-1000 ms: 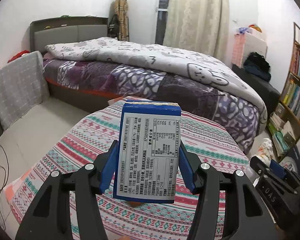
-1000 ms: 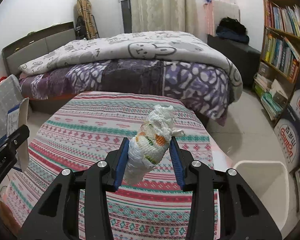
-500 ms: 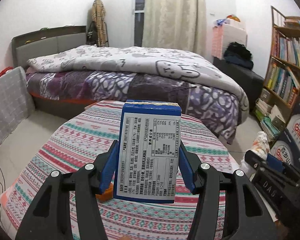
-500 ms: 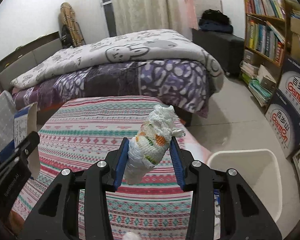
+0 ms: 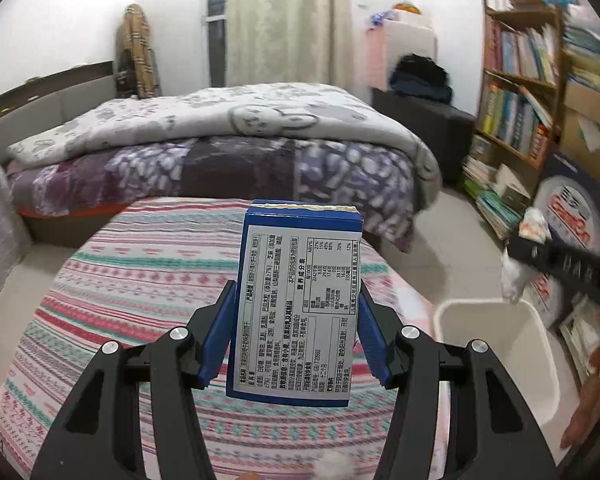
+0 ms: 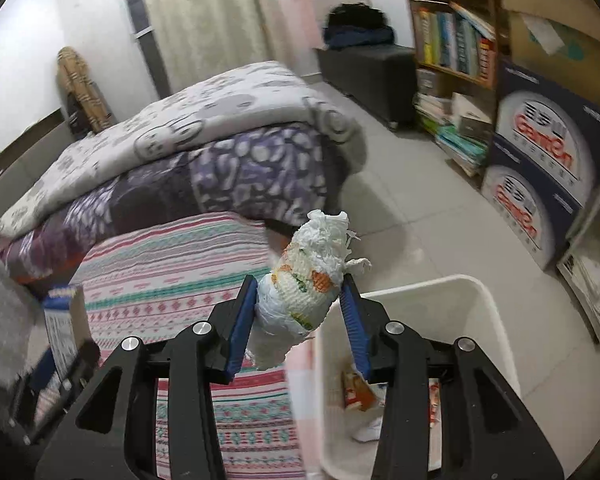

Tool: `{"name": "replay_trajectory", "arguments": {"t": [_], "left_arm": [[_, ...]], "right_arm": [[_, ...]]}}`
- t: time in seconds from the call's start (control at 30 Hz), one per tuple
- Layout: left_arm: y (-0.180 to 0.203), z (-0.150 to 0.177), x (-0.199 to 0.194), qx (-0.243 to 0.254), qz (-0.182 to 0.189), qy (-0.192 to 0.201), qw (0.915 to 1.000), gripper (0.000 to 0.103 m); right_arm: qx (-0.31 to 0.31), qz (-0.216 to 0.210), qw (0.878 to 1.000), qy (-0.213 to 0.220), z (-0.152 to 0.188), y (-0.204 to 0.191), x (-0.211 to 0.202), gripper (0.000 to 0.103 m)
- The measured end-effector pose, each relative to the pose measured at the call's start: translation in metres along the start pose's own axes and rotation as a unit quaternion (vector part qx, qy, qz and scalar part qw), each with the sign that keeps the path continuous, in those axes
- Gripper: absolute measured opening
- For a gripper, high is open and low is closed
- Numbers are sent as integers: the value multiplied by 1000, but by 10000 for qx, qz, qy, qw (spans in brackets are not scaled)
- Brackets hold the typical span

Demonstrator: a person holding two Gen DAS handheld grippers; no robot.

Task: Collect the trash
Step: 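Carry the tissue bundle over the bin and open the right tool, then carry the snack packet over the bin and open the left tool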

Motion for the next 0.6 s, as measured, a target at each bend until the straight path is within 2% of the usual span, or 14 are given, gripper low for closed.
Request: {"name": "replay_trajectory", "arguments": {"t": [0.13, 0.2, 0.3, 0.4, 0.6], "left_arm": [[33, 10, 7, 276, 256, -179, 9991, 56], [50, 16, 9, 414, 375, -262, 9981, 56], [71, 22, 10, 583, 493, -321, 9966, 56], [89, 25, 10, 716, 596, -362, 9950, 56], [121, 33, 12, 932, 790, -470, 9914, 56]], "right_arm": [[385, 155, 9991, 2, -4, 33, -5, 44], [596, 218, 9980, -8, -5, 48, -7, 63], [952, 332, 9949, 34, -5, 72, -12, 78], [1155, 374, 9926, 81, -6, 88, -17, 85], [1556, 338, 9872, 60, -5, 117, -22, 91]]}}
Point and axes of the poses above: each gripper's, at about its wrist camera, not at the fingertips, and x roughly the way its jaws point, y to its right, z to its underside, the point moved 8 cm from there along x, roughly the way its jaws point, and after that the axes turned 12 degrees about -y, right-handed, at the moved point
